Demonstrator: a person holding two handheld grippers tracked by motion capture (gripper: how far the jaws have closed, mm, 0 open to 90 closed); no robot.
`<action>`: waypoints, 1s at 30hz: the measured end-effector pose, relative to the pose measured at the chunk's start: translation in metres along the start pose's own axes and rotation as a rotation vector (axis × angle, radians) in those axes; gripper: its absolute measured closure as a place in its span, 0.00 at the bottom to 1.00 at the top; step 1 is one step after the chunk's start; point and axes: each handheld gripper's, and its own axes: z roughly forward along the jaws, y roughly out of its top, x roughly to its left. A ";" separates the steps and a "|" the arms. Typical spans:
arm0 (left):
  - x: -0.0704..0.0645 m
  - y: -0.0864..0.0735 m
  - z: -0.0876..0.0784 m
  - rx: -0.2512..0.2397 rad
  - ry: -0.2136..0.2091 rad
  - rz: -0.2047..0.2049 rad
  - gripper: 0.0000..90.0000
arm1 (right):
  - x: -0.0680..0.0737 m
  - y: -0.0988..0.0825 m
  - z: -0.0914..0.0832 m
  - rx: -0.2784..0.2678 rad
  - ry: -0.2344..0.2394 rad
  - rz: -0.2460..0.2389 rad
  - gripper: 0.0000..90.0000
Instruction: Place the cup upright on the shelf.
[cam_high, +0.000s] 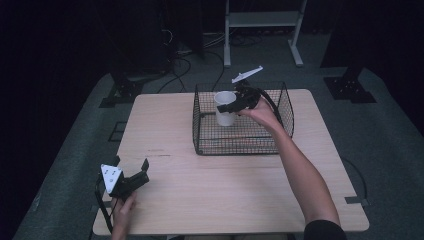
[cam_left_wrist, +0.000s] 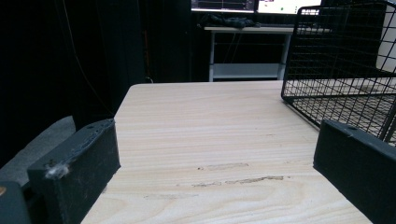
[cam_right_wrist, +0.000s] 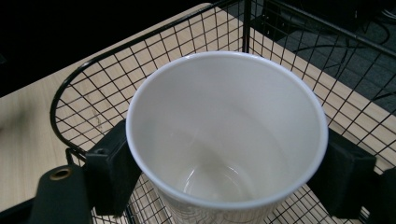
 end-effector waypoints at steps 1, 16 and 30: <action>0.000 0.000 0.000 -0.001 0.001 0.000 0.00 | -0.001 -0.001 0.001 0.003 0.000 0.005 0.22; 0.000 0.000 0.000 -0.001 -0.001 0.000 0.00 | -0.013 -0.011 0.014 0.036 -0.012 0.057 0.22; 0.000 0.000 0.000 -0.001 0.000 -0.002 0.00 | -0.023 -0.021 0.024 0.085 -0.027 0.079 0.21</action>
